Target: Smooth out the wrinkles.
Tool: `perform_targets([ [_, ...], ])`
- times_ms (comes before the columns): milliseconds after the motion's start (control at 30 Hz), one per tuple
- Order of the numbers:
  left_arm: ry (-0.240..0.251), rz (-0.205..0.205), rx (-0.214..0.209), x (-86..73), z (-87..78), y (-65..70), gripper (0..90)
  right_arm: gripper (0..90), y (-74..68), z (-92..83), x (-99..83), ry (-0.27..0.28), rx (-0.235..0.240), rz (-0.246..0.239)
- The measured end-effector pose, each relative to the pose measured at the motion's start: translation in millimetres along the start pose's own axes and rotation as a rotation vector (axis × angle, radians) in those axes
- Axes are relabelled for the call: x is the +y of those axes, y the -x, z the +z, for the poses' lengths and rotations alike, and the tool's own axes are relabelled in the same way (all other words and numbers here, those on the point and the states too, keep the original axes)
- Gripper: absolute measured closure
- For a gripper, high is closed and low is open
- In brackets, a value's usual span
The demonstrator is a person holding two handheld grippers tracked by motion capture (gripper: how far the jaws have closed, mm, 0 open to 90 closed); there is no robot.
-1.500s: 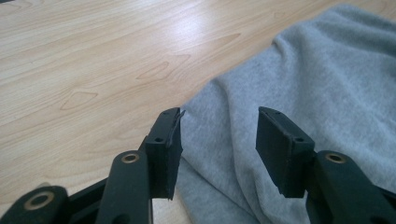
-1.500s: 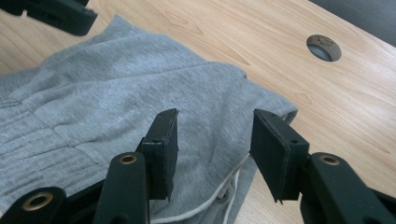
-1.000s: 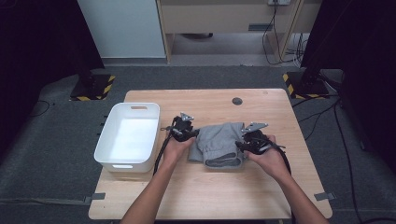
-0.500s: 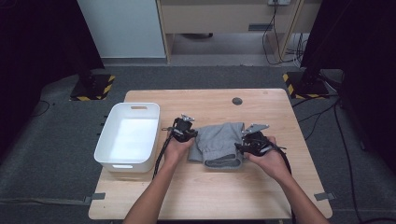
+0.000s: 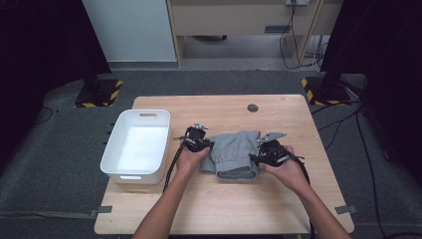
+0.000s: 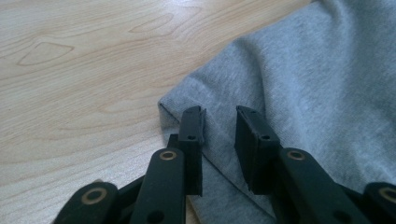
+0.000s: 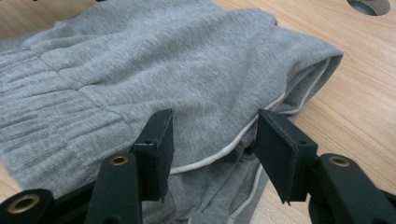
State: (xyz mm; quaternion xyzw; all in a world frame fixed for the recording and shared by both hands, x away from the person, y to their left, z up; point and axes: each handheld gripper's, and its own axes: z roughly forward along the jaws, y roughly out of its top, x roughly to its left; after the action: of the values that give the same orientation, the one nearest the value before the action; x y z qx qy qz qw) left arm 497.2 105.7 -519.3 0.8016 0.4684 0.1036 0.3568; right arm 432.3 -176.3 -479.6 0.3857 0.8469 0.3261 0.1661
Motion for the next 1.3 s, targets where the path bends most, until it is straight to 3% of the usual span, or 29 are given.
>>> perform_targets([
  [267,0.001,-0.012,-0.016,-0.3,1.1,-0.4,76.7,49.1,-0.3,1.0,0.2,-0.004,0.005,-0.001],
  [367,-0.003,0.016,0.001,-0.4,2.0,0.7,81.6,55.9,-1.5,1.0,1.3,-0.003,0.013,-0.007],
  [533,-0.009,0.025,0.014,-0.1,2.0,2.1,88.2,62.3,-1.8,0.9,3.5,-0.004,0.014,-0.005],
  [667,-0.007,0.022,0.012,1.1,0.5,2.6,89.4,68.9,-1.7,-1.0,4.4,-0.002,0.013,-0.006],
  [800,0.031,0.04,0.01,5.8,-10.8,4.6,89.5,78.9,-1.0,-2.5,5.5,-0.014,0.014,-0.013],
  [967,0.036,0.063,0.009,9.3,-16.3,6.9,89.6,87.0,0.6,-1.8,6.6,-0.016,0.011,-0.014],
  [1167,0.038,0.074,0.034,12.5,-20.2,7.3,89.8,88.9,0.2,-2.7,7.3,-0.012,0.011,-0.026],
  [1300,0.048,0.095,0.081,18.9,-27.6,7.8,90.0,89.5,2.2,-12.1,9.9,0.002,0.006,-0.034],
])
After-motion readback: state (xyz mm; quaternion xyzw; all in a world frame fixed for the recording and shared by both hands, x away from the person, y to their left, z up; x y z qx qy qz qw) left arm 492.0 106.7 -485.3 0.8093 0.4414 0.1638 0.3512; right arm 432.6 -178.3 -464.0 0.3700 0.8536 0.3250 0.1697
